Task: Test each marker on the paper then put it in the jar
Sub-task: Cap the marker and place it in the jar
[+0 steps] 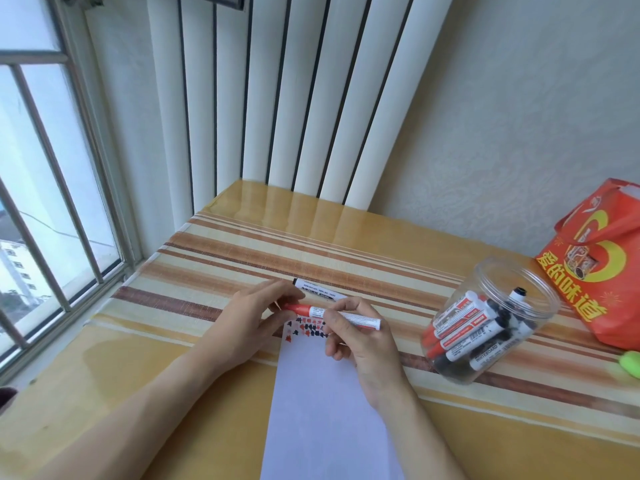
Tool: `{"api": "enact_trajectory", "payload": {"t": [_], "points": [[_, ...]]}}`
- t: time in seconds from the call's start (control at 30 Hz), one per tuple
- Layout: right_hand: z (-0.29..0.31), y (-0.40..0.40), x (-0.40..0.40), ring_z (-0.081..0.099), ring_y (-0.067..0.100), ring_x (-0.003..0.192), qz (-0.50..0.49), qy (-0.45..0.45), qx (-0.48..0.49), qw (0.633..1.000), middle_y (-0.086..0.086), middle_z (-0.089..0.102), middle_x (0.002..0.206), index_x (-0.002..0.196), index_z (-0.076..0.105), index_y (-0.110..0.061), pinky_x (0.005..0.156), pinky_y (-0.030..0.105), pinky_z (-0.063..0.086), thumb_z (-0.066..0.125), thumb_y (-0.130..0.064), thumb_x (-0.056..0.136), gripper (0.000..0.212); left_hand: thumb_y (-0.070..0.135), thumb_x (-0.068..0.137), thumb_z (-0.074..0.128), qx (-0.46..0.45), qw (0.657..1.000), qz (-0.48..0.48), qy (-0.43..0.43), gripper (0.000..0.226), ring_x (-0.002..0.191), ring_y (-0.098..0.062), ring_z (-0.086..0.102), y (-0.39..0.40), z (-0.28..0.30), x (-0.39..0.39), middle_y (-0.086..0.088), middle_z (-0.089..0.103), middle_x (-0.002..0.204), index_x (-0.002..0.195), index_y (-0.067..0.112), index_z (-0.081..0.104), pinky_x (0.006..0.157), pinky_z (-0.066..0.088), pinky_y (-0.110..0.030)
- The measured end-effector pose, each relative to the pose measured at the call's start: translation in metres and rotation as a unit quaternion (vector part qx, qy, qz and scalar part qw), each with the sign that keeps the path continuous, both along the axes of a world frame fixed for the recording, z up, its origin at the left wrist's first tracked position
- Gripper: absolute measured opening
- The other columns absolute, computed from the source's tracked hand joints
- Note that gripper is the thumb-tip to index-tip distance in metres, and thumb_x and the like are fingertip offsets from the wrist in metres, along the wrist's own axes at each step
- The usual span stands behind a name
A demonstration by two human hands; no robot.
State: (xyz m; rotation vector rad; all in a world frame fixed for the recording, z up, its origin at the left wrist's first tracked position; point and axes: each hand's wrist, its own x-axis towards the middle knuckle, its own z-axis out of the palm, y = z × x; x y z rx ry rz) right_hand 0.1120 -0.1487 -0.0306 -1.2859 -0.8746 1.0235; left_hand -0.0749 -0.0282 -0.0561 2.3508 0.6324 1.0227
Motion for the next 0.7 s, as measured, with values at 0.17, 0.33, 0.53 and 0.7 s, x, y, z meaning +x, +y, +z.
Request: {"api": "enact_trajectory", "payload": {"t": [0.17, 0.33, 0.53, 0.7], "points": [[-0.002, -0.002, 0.010, 0.069, 0.025, 0.066, -0.020, -0.102, -0.008, 0.995, 0.005, 0.077, 0.088, 0.097, 0.078, -0.016, 0.063, 0.031, 0.052, 0.072, -0.018, 0.097, 0.006, 0.012, 0.096, 0.068, 0.028, 0.998, 0.027, 0.038, 0.024, 0.090, -0.002, 0.055, 0.004, -0.006, 0.001, 0.014, 0.061, 0.105, 0.118, 0.022, 0.069, 0.079, 0.044, -0.016], [-0.012, -0.004, 0.004, 0.069, 0.010, 0.085, -0.007, -0.384, 0.025, 0.923, -0.020, 0.072, 0.099, 0.102, 0.072, -0.028, 0.070, 0.019, 0.053, 0.076, -0.017, 0.092, 0.015, 0.013, 0.099, 0.062, 0.040, 0.996, 0.044, 0.064, 0.023, 0.099, -0.013, 0.052, 0.007, -0.019, 0.008, 0.008, 0.057, 0.105, 0.120, 0.020, 0.070, 0.087, 0.045, -0.026], [-0.017, -0.002, -0.001, 0.061, 0.002, 0.081, -0.039, -0.477, 0.082, 0.874, -0.018, 0.065, 0.085, 0.093, 0.068, -0.020, 0.064, 0.006, 0.040, 0.078, -0.013, 0.090, 0.013, 0.010, 0.095, 0.063, 0.053, 0.996, 0.021, 0.072, 0.021, 0.092, -0.011, 0.049, 0.008, -0.017, 0.007, 0.013, 0.055, 0.096, 0.107, 0.024, 0.073, 0.079, 0.046, -0.030], [-0.020, -0.003, 0.000, 0.056, -0.004, 0.078, -0.049, -0.501, 0.095, 0.859, -0.016, 0.066, 0.082, 0.085, 0.066, -0.016, 0.065, 0.004, 0.036, 0.082, -0.018, 0.088, 0.017, 0.008, 0.089, 0.068, 0.072, 0.995, 0.015, 0.066, 0.020, 0.085, -0.008, 0.048, 0.009, -0.017, 0.007, 0.014, 0.052, 0.088, 0.102, 0.021, 0.076, 0.070, 0.046, -0.029]]}}
